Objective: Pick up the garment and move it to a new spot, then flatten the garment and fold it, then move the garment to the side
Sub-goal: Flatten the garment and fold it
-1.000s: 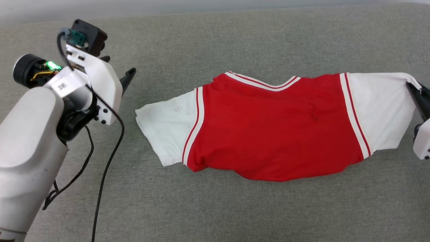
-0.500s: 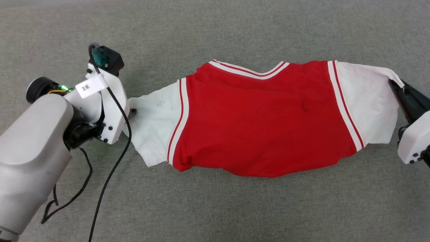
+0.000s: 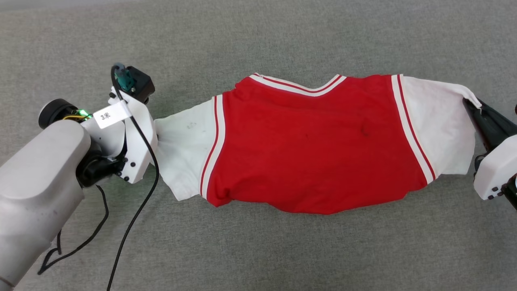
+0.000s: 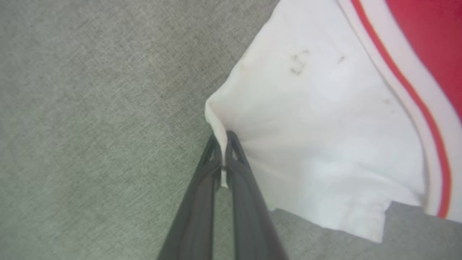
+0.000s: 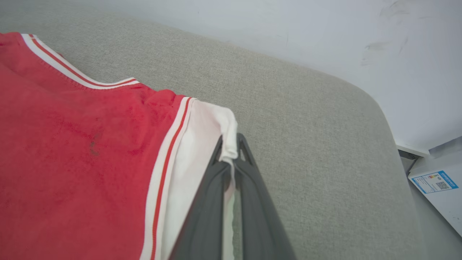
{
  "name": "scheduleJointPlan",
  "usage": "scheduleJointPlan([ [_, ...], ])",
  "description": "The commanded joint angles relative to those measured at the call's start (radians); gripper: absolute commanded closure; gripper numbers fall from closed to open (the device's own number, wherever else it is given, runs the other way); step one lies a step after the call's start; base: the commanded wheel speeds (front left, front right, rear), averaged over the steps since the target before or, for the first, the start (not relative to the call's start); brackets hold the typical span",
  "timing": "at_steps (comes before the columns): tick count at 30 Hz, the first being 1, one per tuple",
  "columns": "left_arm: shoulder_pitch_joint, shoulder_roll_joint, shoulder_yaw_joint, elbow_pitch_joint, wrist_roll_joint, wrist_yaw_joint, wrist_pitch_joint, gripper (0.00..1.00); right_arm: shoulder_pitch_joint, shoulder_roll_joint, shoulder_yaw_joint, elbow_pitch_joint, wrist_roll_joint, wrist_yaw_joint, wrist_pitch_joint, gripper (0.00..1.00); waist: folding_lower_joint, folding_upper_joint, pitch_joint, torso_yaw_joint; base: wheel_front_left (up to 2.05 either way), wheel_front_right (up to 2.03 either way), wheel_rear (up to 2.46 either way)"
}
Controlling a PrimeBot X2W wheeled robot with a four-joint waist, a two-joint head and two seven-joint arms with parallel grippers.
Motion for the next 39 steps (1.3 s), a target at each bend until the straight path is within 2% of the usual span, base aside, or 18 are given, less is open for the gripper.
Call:
scheduleJointPlan([
  [1, 0.027, 0.003, -0.01, 0.012, 0.001, 0.0, -0.002, 1.0, 0.005, 0.004, -0.004, -0.002, -0.006, -0.001, -0.007, 1.0, 0.0, 0.0, -0.009, 0.005, 0.0, 0.0, 0.0],
  [11, -0.01, 0.041, 0.032, -0.076, 0.065, 0.002, -0.348, 1.0, 0.001, -0.022, -0.027, -0.018, -0.018, -0.001, -0.035, 1.0, 0.0, 0.0, -0.115, 0.035, 0.0, 0.0, 0.0],
  [16, -0.009, 0.077, 0.077, -0.164, 0.107, 0.051, -0.476, 1.0, 0.004, -0.047, -0.046, -0.049, -0.018, -0.001, -0.031, 1.0, 0.0, 0.0, -0.169, 0.056, 0.0, 0.0, 0.0],
  [22, -0.032, 0.127, 0.126, -0.297, 0.147, 0.125, -0.533, 1.0, -0.027, -0.08, -0.081, -0.111, -0.014, -0.001, -0.015, 1.0, 0.0, 0.0, -0.213, 0.075, 0.0, 0.0, 0.0],
  [29, -0.082, 0.155, 0.184, -0.406, 0.167, 0.2, -0.547, 1.0, -0.097, -0.109, -0.114, -0.174, -0.004, -0.001, 0.008, 1.0, 0.0, 0.0, -0.246, 0.084, 0.0, 0.0, 0.0],
  [33, -0.118, 0.161, 0.208, -0.428, 0.179, 0.219, -0.553, 1.0, -0.159, -0.12, -0.118, -0.191, 0.007, -0.001, 0.021, 1.0, 0.0, 0.0, -0.256, 0.082, 0.0, 0.0, 0.0],
  [39, -0.192, 0.137, 0.218, -0.418, 0.196, 0.212, -0.546, 1.0, -0.258, -0.138, -0.108, -0.181, 0.015, -0.001, 0.036, 1.0, 0.0, 0.0, -0.246, 0.085, 0.0, 0.0, 0.0],
])
